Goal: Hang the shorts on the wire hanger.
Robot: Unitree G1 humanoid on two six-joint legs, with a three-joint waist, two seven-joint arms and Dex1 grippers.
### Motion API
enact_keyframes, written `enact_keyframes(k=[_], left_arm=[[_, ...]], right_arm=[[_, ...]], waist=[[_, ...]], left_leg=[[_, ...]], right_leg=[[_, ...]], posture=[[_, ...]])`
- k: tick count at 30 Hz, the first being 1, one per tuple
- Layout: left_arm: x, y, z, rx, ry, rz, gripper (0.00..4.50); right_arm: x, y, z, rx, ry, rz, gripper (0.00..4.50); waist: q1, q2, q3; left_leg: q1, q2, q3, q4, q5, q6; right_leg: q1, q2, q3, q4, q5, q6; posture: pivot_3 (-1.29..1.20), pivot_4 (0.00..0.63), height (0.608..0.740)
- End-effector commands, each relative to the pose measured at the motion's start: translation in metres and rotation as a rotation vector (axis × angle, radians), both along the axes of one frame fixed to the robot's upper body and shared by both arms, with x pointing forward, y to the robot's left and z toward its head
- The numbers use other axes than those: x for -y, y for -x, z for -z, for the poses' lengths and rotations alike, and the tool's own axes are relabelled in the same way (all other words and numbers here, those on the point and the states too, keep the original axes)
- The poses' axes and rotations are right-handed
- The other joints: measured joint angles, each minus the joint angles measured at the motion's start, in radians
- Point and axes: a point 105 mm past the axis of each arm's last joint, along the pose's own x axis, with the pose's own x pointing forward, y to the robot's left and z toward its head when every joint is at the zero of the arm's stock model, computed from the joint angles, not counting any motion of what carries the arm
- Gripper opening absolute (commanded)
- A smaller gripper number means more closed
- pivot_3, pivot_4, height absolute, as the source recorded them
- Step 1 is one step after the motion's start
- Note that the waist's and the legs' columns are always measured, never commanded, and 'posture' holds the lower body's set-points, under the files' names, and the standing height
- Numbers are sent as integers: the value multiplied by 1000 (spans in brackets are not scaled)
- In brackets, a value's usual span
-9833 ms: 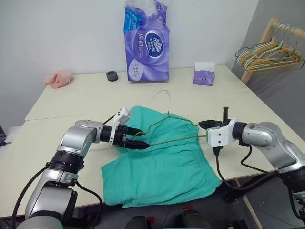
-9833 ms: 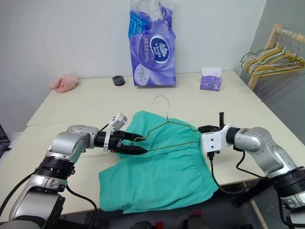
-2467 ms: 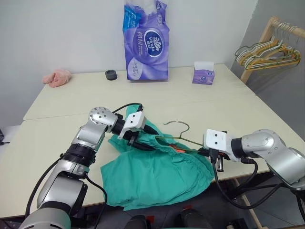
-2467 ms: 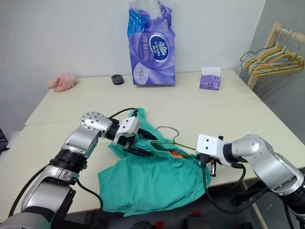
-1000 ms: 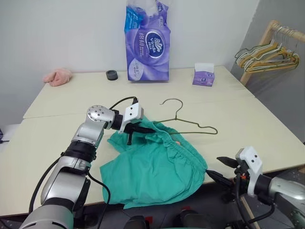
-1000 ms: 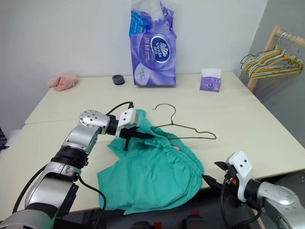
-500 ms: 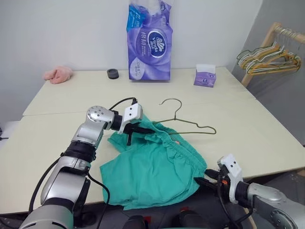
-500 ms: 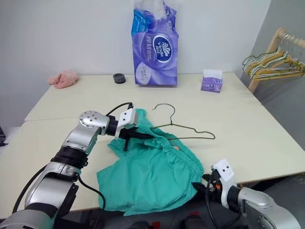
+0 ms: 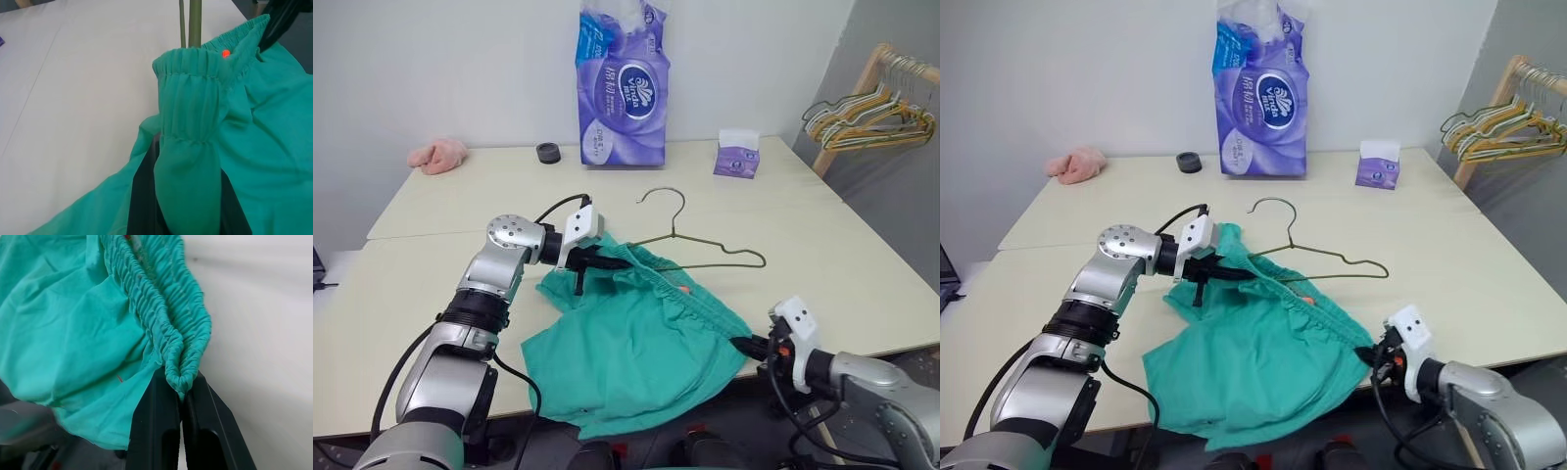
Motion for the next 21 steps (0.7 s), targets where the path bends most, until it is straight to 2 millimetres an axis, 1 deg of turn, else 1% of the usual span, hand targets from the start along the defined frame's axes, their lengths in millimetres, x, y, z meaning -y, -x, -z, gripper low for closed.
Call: enact_keyframes(k=[1, 4, 8, 10, 14, 17, 21], left_arm=[[-1, 8, -19, 12, 29, 51, 0], [-10, 22, -17, -56, -26, 117, 0], [-19, 31, -16, -85, -92, 156, 0], [-22, 32, -13, -84, -122, 163, 0], [-24, 24, -7, -52, -140, 127, 0], [-24, 25, 0, -52, -156, 134, 0], [-28, 20, 9, -22, -211, 113, 0]], right_arm=[[18, -8, -14, 50, 28, 6, 50], [37, -15, -23, 62, 80, 4, 50], [44, -20, -29, 64, 100, -18, 50], [44, -20, -30, 65, 100, -23, 50], [38, -21, -34, 77, 89, -50, 50], [30, -18, -37, 84, 78, -81, 50], [24, -15, -41, 92, 81, -114, 50]], waist=[[-2, 0, 0], [-12, 2, 0], [-18, 2, 0], [-18, 2, 0], [-15, 2, 0], [-16, 3, 0], [-17, 3, 0]], left_leg=[[0, 0, 0, 0, 0, 0], [1, 0, 1, 0, 0, 0], [1, 1, 2, 0, 0, 0], [1, 1, 2, 0, 0, 0], [1, 1, 2, 0, 0, 0], [1, 1, 2, 0, 0, 0], [1, 1, 2, 0, 0, 0]], right_leg=[[0, 0, 0, 0, 0, 0], [0, 0, 1, 1, 0, 0], [0, 1, 1, 1, 0, 0], [0, 1, 1, 1, 0, 0], [0, 1, 2, 1, 0, 0], [0, 1, 2, 1, 0, 0], [0, 1, 2, 1, 0, 0]], posture=[[-136, 28, 740], [-140, 28, 740], [-138, 30, 740], [-138, 30, 740], [-136, 33, 740], [-138, 35, 740], [-142, 37, 740]])
